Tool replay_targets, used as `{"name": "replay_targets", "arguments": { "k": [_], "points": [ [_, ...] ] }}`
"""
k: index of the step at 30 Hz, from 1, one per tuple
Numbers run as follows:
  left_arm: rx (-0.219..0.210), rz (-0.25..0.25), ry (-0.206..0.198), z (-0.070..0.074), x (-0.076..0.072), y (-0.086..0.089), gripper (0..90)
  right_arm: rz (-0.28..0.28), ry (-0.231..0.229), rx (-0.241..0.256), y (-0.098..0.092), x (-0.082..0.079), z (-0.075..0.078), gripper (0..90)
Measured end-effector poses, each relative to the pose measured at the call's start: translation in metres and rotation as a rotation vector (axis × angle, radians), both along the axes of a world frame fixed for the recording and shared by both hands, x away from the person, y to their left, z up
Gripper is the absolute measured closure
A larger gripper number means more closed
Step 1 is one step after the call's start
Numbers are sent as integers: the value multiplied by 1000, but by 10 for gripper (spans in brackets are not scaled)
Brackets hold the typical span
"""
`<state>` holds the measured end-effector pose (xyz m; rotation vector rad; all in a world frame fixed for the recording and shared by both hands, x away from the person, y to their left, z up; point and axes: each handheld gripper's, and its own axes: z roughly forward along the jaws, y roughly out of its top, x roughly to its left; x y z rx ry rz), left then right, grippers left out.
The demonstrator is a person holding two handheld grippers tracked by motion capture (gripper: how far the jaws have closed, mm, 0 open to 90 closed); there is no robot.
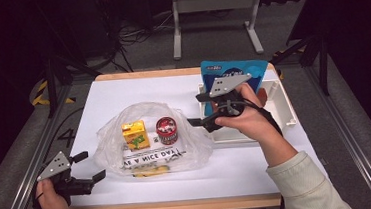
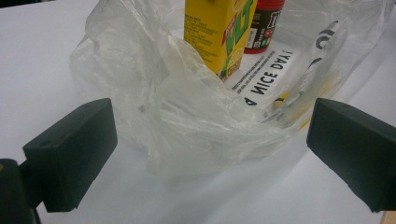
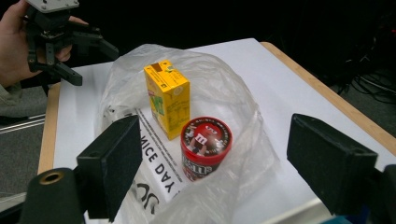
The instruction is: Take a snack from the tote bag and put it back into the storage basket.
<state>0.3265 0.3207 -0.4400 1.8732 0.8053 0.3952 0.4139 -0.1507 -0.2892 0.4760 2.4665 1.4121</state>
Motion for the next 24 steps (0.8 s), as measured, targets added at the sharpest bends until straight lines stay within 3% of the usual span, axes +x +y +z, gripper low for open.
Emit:
{"name": "replay_targets", "arguments": {
  "k": [24],
  "points": [
    [-12, 1, -3, 0, 2, 2, 23, 113, 38, 0, 79, 19, -22, 177]
  ]
}}
